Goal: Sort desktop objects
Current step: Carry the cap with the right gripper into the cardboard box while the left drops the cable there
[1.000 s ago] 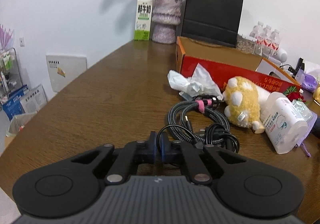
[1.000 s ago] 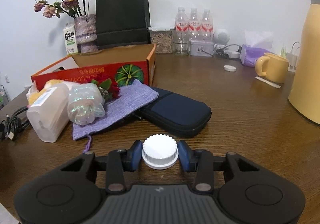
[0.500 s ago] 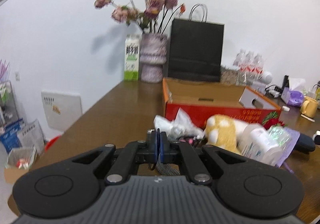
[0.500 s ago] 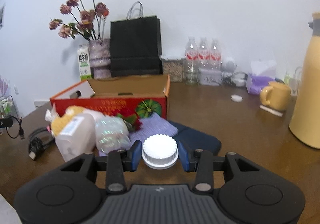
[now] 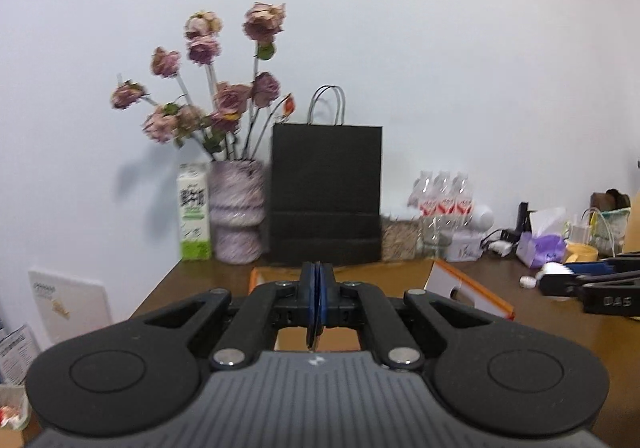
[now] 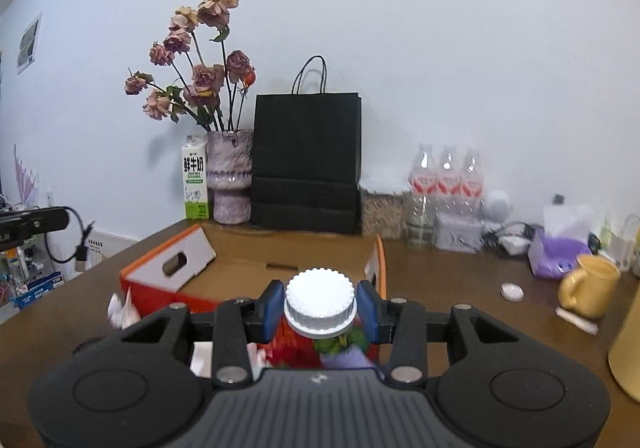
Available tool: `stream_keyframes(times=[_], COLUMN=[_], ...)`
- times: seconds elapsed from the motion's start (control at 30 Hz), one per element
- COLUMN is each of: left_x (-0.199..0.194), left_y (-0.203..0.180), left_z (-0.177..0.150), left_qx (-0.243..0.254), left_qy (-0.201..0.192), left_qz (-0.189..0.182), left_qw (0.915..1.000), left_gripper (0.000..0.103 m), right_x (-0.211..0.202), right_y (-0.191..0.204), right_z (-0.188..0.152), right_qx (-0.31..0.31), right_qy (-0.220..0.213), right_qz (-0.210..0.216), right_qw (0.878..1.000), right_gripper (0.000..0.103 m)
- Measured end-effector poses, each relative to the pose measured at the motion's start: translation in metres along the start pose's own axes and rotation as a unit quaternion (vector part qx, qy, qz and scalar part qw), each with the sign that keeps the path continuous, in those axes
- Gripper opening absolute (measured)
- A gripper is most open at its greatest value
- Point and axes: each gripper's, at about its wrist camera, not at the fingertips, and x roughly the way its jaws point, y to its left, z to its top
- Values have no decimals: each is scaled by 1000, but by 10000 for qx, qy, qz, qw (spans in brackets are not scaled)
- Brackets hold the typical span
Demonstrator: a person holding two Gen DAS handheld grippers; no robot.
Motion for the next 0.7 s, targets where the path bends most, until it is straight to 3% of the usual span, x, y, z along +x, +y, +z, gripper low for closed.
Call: stream_keyframes(times=[0.13, 0.3, 0.43, 0.7], left_x=[39, 97, 151, 238], left_y=[-2, 4, 8, 15], left_z=[17, 34, 38, 15], left_qx=[-128, -208, -167, -175], left_qy=[33, 343, 871, 2060], left_qz=[-96, -99, -9, 145], left_qw=[9999, 9991, 9961, 9783], left_gripper=[3, 3, 3, 3], right_x=[35, 93, 146, 245], right_y=[2, 6, 7, 4], right_z=[30, 59, 72, 68], right_qx=[-52, -112, -60, 25], right_qy=[57, 282, 640, 1484], right_qz=[4, -68, -60, -124], right_qw=[10000, 9995, 9979, 9888], right_gripper=[39, 39, 39, 39])
